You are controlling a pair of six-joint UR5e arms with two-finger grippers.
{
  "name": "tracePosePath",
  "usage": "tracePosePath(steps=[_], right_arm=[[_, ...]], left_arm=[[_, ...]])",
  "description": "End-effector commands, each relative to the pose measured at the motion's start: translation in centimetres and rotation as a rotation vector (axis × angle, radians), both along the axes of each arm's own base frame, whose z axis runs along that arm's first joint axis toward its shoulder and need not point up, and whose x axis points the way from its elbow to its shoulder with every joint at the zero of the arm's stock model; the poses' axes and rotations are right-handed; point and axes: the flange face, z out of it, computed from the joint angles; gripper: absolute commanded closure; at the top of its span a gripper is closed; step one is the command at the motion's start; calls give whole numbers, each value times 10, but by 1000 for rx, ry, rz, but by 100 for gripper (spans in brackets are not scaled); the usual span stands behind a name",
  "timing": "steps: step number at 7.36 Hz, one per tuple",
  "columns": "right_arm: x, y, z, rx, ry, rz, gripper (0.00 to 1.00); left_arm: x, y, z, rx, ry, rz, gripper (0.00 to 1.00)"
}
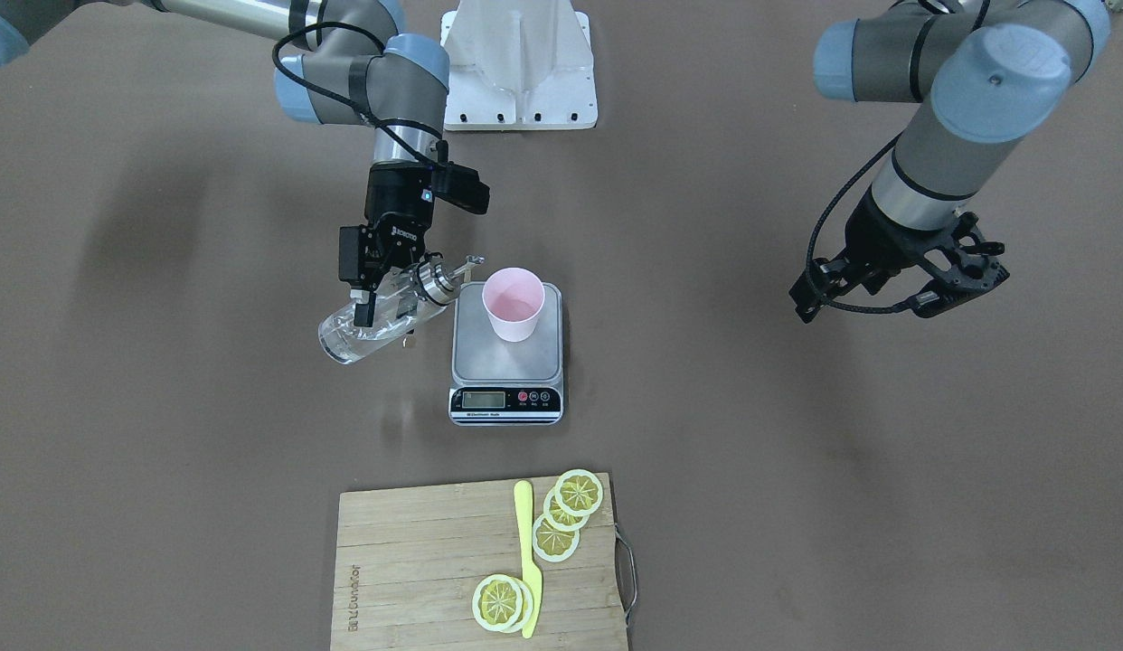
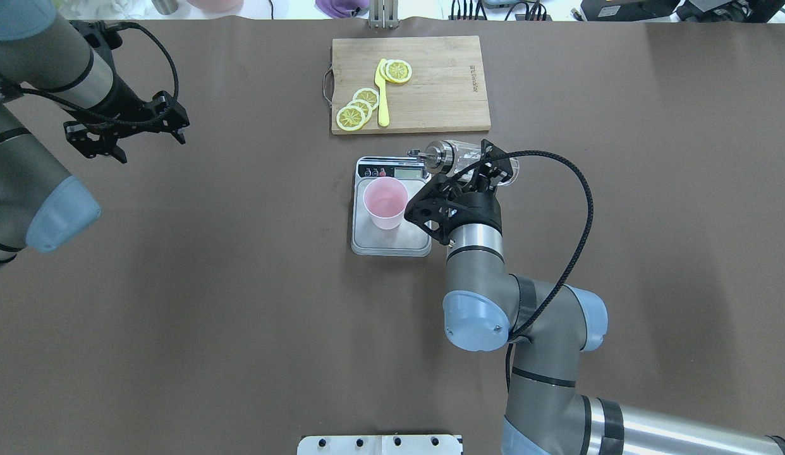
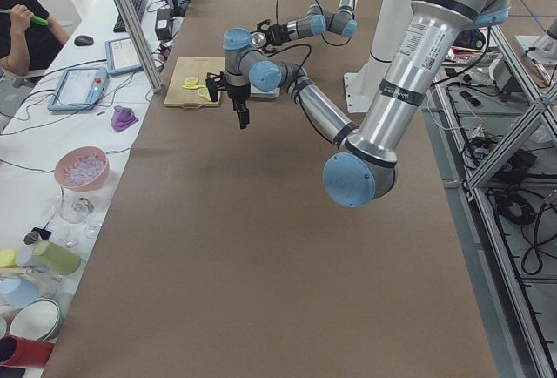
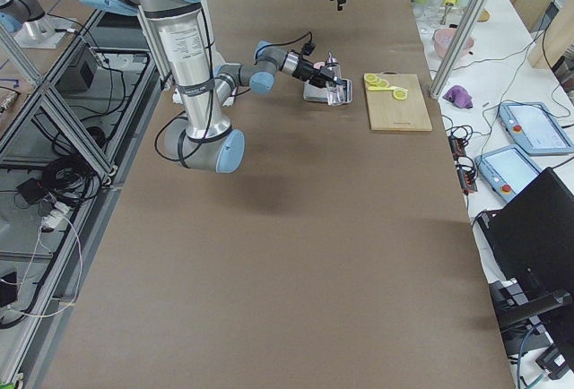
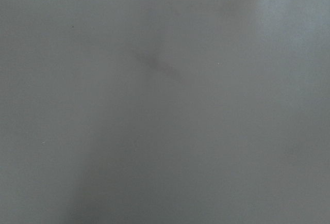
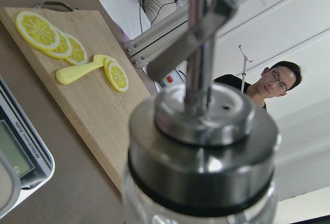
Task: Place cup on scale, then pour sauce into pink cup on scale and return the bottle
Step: 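Tilt the bottle upright and carry it away from the cup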
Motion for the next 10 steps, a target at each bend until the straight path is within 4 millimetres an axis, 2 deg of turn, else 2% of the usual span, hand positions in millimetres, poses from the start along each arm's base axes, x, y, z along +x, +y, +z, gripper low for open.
tracePosePath(steps=[1,2,4,6,7,8,9,10], right_arm=[[24,0,3,-32,-208,33,100],[26,0,1,-74,-422,54,100],[39,-7,24,-93,-487,86,100],[72,-25,58,-115,-572,105,100],[94,-40,65,-116,-646,102,100],[111,-55,85,-149,-708,126,100],[122,-67,99,-147,-742,143,100],[126,-80,124,-150,-790,146,100]], left_arm=[[0,-1,-3,4,2,-1,1],[1,-1,-3,5,3,-1,1],[1,-1,-7,4,6,-6,1],[-1,3,-16,13,15,-7,1],[-1,4,-18,13,16,-6,1],[-1,6,-22,18,21,-9,1],[-2,5,-25,20,22,-10,1],[-1,5,-24,20,22,-9,1]])
